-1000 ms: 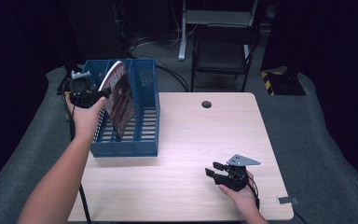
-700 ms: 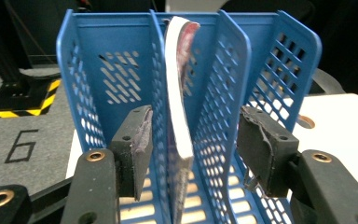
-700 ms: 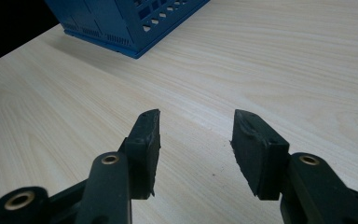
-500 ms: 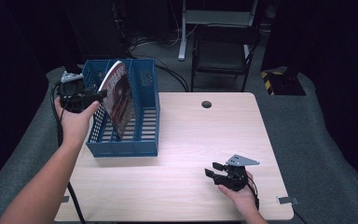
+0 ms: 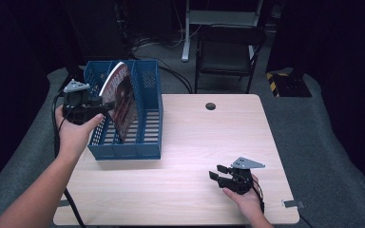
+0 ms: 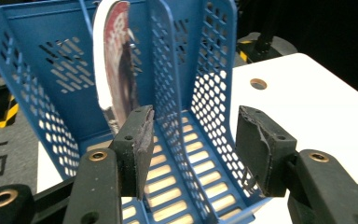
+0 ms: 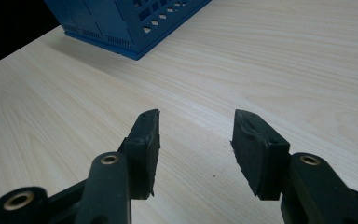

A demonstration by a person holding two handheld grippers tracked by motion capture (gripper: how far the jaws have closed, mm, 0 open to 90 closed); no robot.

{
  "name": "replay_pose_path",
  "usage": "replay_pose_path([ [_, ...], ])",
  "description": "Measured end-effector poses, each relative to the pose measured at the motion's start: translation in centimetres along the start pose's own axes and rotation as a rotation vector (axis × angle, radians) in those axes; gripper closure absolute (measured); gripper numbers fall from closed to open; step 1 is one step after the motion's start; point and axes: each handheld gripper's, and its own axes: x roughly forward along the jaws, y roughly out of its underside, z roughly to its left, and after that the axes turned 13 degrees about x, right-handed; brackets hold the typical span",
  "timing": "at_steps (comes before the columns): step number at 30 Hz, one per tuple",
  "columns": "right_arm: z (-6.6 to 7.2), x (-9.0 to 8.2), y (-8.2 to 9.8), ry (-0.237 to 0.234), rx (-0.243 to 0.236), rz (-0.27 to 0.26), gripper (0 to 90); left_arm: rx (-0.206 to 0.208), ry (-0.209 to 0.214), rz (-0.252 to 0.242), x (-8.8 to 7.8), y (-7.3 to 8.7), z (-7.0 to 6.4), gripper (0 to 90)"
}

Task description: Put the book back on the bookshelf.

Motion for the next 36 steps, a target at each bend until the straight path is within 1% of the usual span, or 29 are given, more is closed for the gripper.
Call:
replay_pose_path([
  [1,0.0,0.0,0.0,-0.001,-0.003,-0.003,51.5,0.001,0.011,0.003,-0.1,0.0,-0.2,47.0],
  [4,0.0,0.0,0.0,0.0,-0.006,0.0,51.6,0.015,0.033,-0.007,-0.4,0.2,-1.0,47.0],
  [7,0.0,-0.1,0.0,0.005,0.004,0.004,51.5,0.03,0.056,-0.008,-0.5,0.2,-1.8,46.9],
  [9,0.0,-0.2,0.0,0.002,-0.01,-0.002,51.5,0.04,0.075,-0.007,-0.6,0.1,-2.3,46.8],
  [11,0.0,-0.3,0.0,0.001,-0.004,-0.01,51.5,0.055,0.094,-0.009,-0.6,0.0,-2.8,46.7],
  [15,-0.2,-0.3,0.1,0.009,0.003,-0.005,51.6,0.072,0.129,-0.008,-0.4,0.0,-3.8,46.5],
  [18,-0.1,-0.3,0.0,0.007,0.003,-0.015,51.5,0.095,0.16,0.006,-0.2,0.1,-4.8,46.5],
  [19,-0.1,-0.4,0.1,0.009,0.006,-0.008,51.5,0.102,0.166,0.008,-0.1,0.2,-5.1,46.5],
  [22,0.0,-0.3,0.0,0.004,-0.003,-0.01,51.5,0.117,0.194,0.009,0.1,0.4,-6.2,46.4],
  [25,0.1,-0.3,0.0,0.002,-0.001,-0.007,51.5,0.134,0.217,0.016,0.3,0.6,-7.1,46.4],
  [29,0.1,-0.2,0.0,0.005,-0.001,-0.006,51.6,0.172,0.244,0.03,0.4,0.9,-8.0,46.4],
  [32,0.1,-0.1,-0.1,0.003,0.002,-0.005,51.5,0.178,0.258,0.036,0.7,1.3,-8.6,46.2],
  [34,0.1,0.0,-0.1,0.0,-0.005,-0.003,51.6,0.18,0.266,0.034,0.9,1.6,-9.0,46.2],
  [36,0.2,0.1,-0.1,-0.001,-0.009,-0.003,51.5,0.181,0.282,0.043,1.1,2.0,-9.3,46.2],
])
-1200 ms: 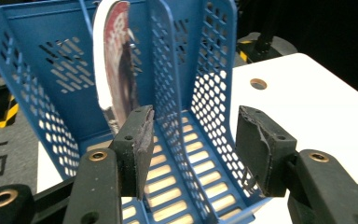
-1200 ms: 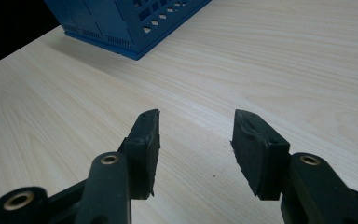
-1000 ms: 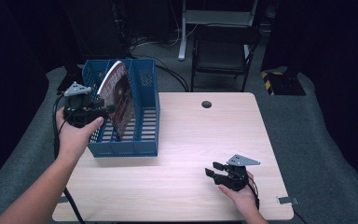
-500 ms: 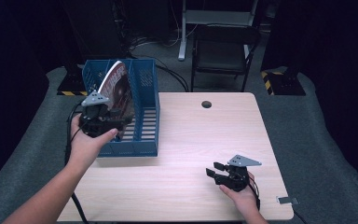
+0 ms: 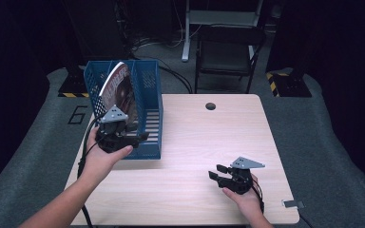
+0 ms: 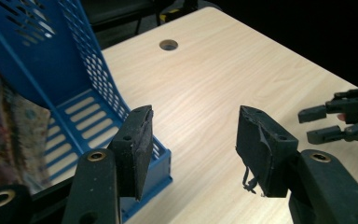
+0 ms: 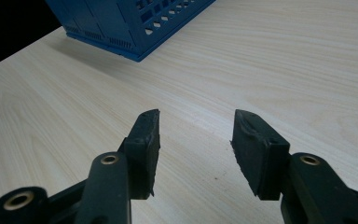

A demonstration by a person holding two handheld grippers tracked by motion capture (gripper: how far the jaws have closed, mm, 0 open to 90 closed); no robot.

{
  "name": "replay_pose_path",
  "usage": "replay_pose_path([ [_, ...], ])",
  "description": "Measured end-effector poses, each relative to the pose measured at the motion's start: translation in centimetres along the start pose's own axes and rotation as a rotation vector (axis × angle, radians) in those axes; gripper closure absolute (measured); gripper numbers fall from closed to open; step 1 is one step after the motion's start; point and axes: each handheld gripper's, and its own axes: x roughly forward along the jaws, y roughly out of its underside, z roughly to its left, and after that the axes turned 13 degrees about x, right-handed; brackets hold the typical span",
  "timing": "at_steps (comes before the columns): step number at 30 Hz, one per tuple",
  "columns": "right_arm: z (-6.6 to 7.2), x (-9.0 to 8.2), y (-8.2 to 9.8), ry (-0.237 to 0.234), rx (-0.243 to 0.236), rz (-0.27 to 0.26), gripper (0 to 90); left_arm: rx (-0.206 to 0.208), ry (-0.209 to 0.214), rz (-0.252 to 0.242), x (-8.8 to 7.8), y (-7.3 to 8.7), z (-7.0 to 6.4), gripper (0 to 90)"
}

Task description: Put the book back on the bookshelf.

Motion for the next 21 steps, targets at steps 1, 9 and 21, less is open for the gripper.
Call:
replay_pose_path([
  [1,0.0,0.0,0.0,0.0,-0.001,0.006,51.5,-0.007,0.008,-0.006,0.2,0.2,-0.2,46.2],
  [9,-0.1,-0.4,0.1,0.004,0.008,-0.007,51.5,-0.015,0.041,-0.009,2.2,2.4,-1.9,46.2],
  [21,0.0,-0.1,0.1,0.004,0.0,0.006,51.5,-0.036,0.104,-0.003,3.8,6.4,-4.3,45.4],
])
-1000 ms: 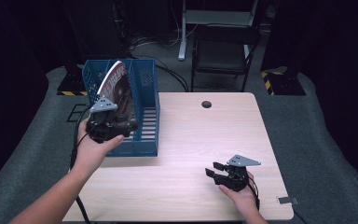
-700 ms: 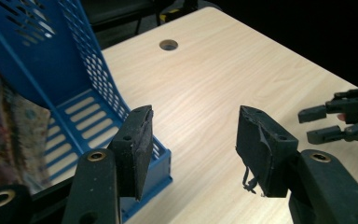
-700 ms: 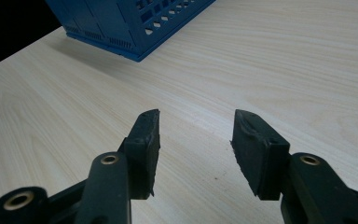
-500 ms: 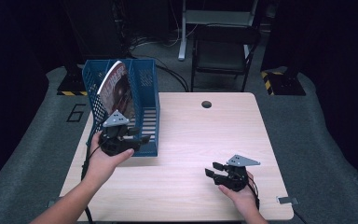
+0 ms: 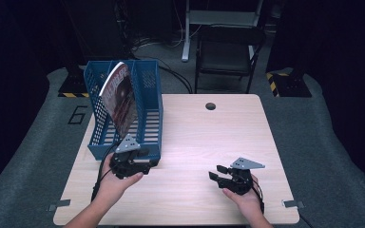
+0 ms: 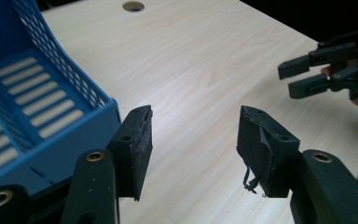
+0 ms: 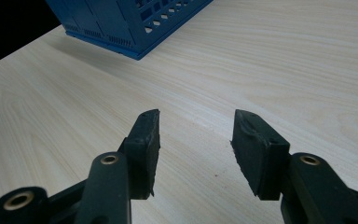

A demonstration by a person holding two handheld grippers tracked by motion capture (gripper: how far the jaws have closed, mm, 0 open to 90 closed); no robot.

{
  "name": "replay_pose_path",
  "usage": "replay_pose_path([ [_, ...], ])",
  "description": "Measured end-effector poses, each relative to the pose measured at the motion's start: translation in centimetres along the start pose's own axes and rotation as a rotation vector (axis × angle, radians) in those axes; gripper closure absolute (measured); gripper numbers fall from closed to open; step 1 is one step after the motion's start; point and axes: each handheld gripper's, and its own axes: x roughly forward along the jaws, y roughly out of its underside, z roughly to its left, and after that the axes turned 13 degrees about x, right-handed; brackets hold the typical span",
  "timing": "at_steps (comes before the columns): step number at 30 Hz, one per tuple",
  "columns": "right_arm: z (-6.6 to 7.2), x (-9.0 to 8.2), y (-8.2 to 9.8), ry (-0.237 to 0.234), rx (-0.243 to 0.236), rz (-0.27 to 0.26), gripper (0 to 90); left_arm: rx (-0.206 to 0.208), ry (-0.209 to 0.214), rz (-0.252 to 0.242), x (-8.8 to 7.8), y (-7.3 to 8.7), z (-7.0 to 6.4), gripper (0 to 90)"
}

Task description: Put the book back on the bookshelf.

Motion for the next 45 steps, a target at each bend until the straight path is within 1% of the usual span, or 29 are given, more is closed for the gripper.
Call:
replay_pose_path([
  [1,0.0,0.0,0.0,0.001,0.0,0.0,51.6,-0.014,0.011,-0.003,0.1,0.3,0.0,45.4],
  [2,0.0,0.0,0.0,-0.003,0.0,-0.002,51.5,-0.009,0.01,-0.001,0.2,0.7,0.1,45.4],
  [3,0.0,-0.1,0.0,0.001,0.003,-0.002,51.5,-0.025,0.012,-0.002,0.4,1.0,-0.1,45.4],
  [5,0.1,-0.1,0.0,-0.003,0.008,-0.002,51.5,-0.015,0.007,0.009,0.6,1.4,-0.1,45.4],
  [6,0.1,-0.1,0.0,-0.001,0.007,-0.004,51.5,-0.009,-0.011,0.012,0.7,1.7,-0.3,45.2],
  [7,0.0,-0.1,0.0,-0.002,0.009,-0.006,51.6,0.017,-0.028,0.02,0.7,1.9,-0.4,45.0],
  [8,0.0,-0.1,0.0,-0.001,0.005,-0.006,51.5,0.021,-0.039,0.018,0.8,2.2,-0.5,45.0],
  [10,0.0,-0.1,0.0,-0.001,0.006,-0.006,51.6,0.038,-0.049,0.027,1.1,2.8,-0.9,44.8],
  [11,0.0,-0.1,0.0,-0.001,0.006,-0.006,51.6,0.037,-0.05,0.03,1.2,3.1,-1.0,44.9],
  [14,0.0,-0.1,0.0,-0.001,0.005,-0.005,51.6,0.046,-0.04,0.033,1.6,3.9,-1.4,44.8],
  [16,0.0,-0.1,0.0,0.0,0.006,-0.007,51.5,0.042,-0.04,0.031,1.8,4.3,-1.5,44.9],
  [17,0.0,-0.1,0.0,0.0,0.007,-0.007,51.5,0.034,-0.04,0.025,1.9,4.5,-1.5,44.9],
  [19,0.0,-0.1,0.0,0.0,0.002,-0.004,51.5,0.039,-0.041,0.024,2.1,4.9,-1.5,44.8],
  [20,0.0,0.0,0.1,0.001,0.006,-0.005,51.6,0.035,-0.039,0.022,2.3,5.1,-1.6,44.8],
  [22,0.0,0.0,0.1,0.0,0.003,-0.005,51.6,0.035,-0.028,0.022,2.5,5.5,-1.4,44.9],
  [25,0.0,0.0,0.1,0.002,0.003,-0.005,51.5,0.019,-0.023,0.022,3.0,6.2,-1.2,44.8],
  [28,-0.1,0.0,0.0,0.002,0.003,-0.006,51.5,0.005,-0.012,0.036,3.5,6.7,-1.1,44.8],
  [29,-0.1,0.0,0.0,0.002,0.003,-0.003,51.6,0.016,-0.015,0.041,3.7,6.8,-1.1,44.8],
  [31,0.0,0.0,0.0,0.002,0.001,-0.001,51.6,0.024,-0.014,0.046,3.9,7.0,-1.3,44.8],
  [33,0.0,0.0,0.0,0.001,0.0,-0.001,51.5,0.037,-0.009,0.053,4.2,7.2,-1.5,44.9],
  [36,-0.1,-0.1,0.0,0.001,0.002,-0.003,51.5,0.043,0.006,0.063,4.6,7.4,-1.7,44.8],
  [37,-0.1,-0.1,0.0,0.001,0.003,-0.003,51.5,0.054,0.006,0.067,4.7,7.4,-1.7,44.8],
  [38,-0.1,-0.1,0.0,0.001,0.002,-0.004,51.5,0.049,0.012,0.069,4.8,7.5,-1.7,44.8],
  [40,-0.1,-0.1,0.0,0.003,0.006,-0.005,51.5,0.057,0.009,0.078,5.0,7.7,-1.8,44.8],
  [41,-0.1,-0.1,0.0,0.002,0.007,-0.005,51.5,0.056,0.015,0.085,5.1,7.8,-1.8,44.8],
  [43,0.0,-0.1,0.0,0.003,0.005,-0.005,51.5,0.065,0.013,0.088,5.4,8.0,-1.9,44.8],
  [44,0.0,-0.1,0.0,0.003,0.008,-0.003,51.5,0.076,0.017,0.105,5.5,8.1,-1.9,44.8],
  [45,0.0,-0.1,0.0,0.003,0.007,-0.002,51.6,0.073,0.019,0.105,5.6,8.2,-2.0,44.8],
])
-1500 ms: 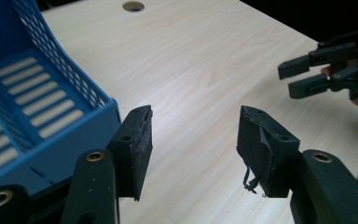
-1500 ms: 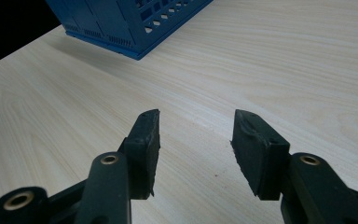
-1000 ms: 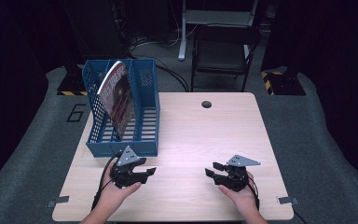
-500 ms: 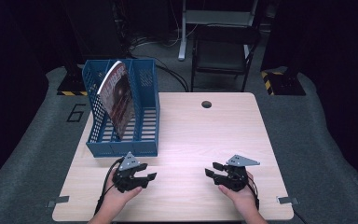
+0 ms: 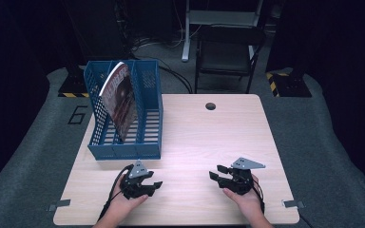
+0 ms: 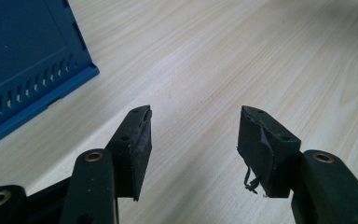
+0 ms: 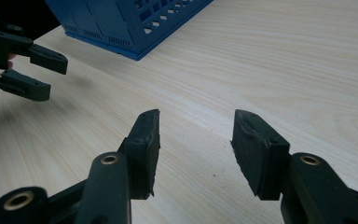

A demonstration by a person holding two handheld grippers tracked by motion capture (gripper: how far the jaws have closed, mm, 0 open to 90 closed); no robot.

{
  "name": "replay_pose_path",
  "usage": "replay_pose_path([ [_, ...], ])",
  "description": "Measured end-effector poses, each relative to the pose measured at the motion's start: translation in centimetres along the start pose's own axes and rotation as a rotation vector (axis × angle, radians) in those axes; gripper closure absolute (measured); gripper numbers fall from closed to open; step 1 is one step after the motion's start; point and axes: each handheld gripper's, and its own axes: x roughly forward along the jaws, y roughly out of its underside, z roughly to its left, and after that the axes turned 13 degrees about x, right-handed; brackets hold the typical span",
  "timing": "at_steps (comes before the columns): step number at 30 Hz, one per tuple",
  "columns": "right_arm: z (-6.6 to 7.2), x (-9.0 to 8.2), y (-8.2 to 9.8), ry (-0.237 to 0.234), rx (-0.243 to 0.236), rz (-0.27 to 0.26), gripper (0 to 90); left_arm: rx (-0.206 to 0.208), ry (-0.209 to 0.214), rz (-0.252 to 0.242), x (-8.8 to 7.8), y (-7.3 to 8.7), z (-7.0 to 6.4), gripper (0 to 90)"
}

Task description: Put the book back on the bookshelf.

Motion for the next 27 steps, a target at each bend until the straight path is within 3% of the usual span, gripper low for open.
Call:
replay_pose_path([
  [14,-0.1,0.1,0.0,0.0,-0.01,-0.003,51.5,0.052,0.032,0.039,1.1,0.0,-0.8,44.6],
  [15,0.0,0.0,0.0,0.002,-0.002,-0.001,51.6,0.045,0.048,0.048,1.1,0.0,-0.8,44.6],
  [16,0.0,0.0,0.0,0.002,-0.003,-0.002,51.5,0.06,0.033,0.049,1.2,0.0,-0.8,44.6],
  [22,-0.1,0.1,0.0,0.003,-0.006,-0.001,51.5,0.071,0.051,0.061,1.6,-0.1,-1.3,44.5],
  [23,-0.1,0.1,0.0,0.002,-0.008,-0.001,51.5,0.088,0.058,0.071,1.5,-0.1,-1.2,44.5],
  [25,-0.1,0.1,0.0,-0.003,-0.006,0.0,51.5,0.079,0.062,0.066,1.6,-0.1,-1.4,44.4],
  [27,-0.1,0.1,0.0,0.002,-0.011,0.001,51.6,0.092,0.049,0.064,1.8,-0.1,-1.4,44.3],
])
